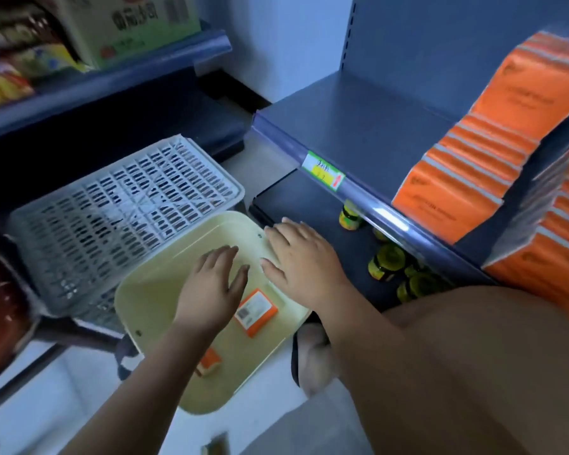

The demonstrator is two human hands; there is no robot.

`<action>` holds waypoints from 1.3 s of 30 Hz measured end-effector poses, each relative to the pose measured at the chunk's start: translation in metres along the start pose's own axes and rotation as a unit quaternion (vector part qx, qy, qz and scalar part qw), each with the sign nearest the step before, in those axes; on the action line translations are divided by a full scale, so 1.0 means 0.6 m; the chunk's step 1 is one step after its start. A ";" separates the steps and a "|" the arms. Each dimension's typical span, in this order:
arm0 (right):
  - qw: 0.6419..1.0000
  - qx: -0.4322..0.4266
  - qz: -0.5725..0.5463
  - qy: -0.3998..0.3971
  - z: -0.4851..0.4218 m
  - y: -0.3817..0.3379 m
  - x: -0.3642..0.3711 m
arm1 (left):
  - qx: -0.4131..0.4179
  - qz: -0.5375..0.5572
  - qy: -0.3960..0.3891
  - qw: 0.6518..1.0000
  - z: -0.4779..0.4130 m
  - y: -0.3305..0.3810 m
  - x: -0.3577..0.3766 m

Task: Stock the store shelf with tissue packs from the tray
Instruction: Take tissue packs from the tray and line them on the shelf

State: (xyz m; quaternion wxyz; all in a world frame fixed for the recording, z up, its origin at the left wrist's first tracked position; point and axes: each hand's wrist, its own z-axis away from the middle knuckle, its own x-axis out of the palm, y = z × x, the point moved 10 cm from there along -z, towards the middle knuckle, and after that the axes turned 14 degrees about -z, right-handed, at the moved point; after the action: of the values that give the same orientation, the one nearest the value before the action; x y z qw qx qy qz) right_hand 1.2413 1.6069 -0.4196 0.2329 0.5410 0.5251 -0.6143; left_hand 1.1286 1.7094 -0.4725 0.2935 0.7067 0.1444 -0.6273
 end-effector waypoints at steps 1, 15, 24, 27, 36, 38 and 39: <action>1.000 -0.012 -0.002 -0.018 0.000 -0.008 0.020 | -0.012 0.013 -0.011 1.000 0.007 -0.012 0.015; 0.888 0.318 -0.151 -0.294 0.015 0.101 0.307 | -0.316 0.131 -0.206 0.917 0.057 -0.221 0.221; 0.705 0.561 -0.367 -0.230 0.027 0.169 0.472 | -0.303 -0.143 -0.406 0.851 0.090 -0.278 0.325; 0.674 0.584 -0.392 -0.226 0.045 0.179 0.516 | -0.286 -0.169 -0.423 0.843 0.091 -0.277 0.359; 0.667 0.568 -0.383 -0.291 0.064 0.158 0.575 | -0.379 -0.004 -0.331 0.864 0.095 -0.288 0.392; 0.641 0.578 -0.425 -0.273 0.062 0.150 0.578 | -0.384 0.053 -0.307 0.869 0.085 -0.285 0.389; 0.628 0.584 -0.445 -0.259 0.060 0.147 0.578 | -0.385 0.082 -0.301 0.869 0.081 -0.284 0.390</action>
State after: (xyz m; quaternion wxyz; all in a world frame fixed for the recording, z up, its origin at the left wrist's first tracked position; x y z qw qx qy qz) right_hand 1.1957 1.6425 -0.7748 -0.3067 0.0833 0.1515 -0.9360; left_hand 1.0324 1.7761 -0.7415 0.6220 0.3241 0.2205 -0.6778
